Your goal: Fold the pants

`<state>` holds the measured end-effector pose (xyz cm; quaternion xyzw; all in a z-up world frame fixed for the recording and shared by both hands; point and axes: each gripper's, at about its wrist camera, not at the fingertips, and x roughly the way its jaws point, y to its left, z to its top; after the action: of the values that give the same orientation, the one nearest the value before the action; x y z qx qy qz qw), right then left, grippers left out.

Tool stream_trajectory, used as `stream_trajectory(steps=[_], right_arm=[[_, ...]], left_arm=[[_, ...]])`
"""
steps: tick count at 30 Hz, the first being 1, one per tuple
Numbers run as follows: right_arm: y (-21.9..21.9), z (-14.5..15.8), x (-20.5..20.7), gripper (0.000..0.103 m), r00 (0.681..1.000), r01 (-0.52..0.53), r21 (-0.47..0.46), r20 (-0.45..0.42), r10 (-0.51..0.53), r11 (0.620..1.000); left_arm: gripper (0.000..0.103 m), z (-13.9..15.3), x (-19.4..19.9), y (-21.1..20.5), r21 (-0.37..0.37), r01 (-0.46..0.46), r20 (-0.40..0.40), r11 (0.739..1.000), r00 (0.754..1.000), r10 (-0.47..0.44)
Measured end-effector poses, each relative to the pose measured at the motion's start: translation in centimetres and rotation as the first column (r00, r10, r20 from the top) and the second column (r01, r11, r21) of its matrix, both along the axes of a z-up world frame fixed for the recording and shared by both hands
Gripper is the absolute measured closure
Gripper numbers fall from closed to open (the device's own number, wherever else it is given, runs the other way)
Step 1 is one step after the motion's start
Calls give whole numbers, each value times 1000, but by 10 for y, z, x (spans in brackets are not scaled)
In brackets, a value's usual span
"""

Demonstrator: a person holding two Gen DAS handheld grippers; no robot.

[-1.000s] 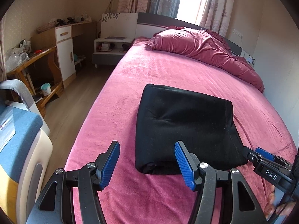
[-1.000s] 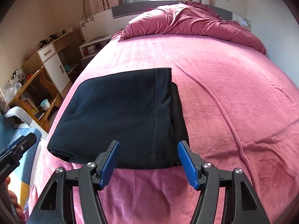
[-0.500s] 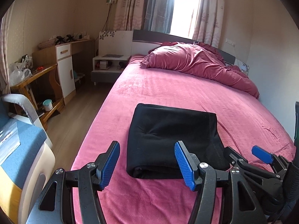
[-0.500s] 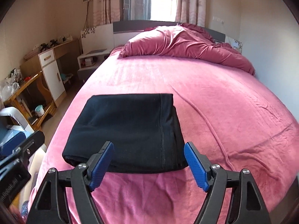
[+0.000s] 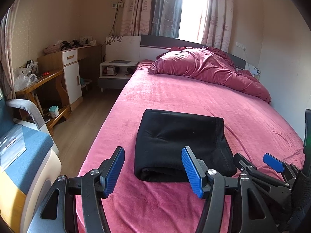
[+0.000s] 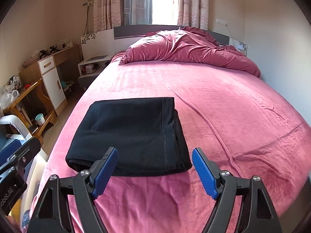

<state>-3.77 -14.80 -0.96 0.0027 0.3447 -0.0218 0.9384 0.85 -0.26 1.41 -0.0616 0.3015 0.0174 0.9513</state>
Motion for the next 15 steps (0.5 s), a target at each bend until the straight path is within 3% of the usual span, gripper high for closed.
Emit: stream_trajectory(steps=[3, 4, 6, 15], right_arm=[[-1, 0, -3, 23, 1000, 3, -1, 5, -3, 1000], [-1, 1, -5, 23, 1000, 6, -2, 5, -6, 1000], [-2, 1, -7, 22, 1000, 8, -3, 4, -8, 1000], [-4, -3, -12, 22, 1000, 21, -10, -6, -21, 1000]], left_arm=[[40, 1, -2, 0, 3, -3, 0, 1000, 1000, 3], [33, 2, -3, -1, 7, -6, 0, 1000, 1000, 6], [29, 3, -5, 0, 11, -7, 4, 1000, 1000, 7], [26, -1, -11, -4, 58, -37, -2, 998, 999, 37]])
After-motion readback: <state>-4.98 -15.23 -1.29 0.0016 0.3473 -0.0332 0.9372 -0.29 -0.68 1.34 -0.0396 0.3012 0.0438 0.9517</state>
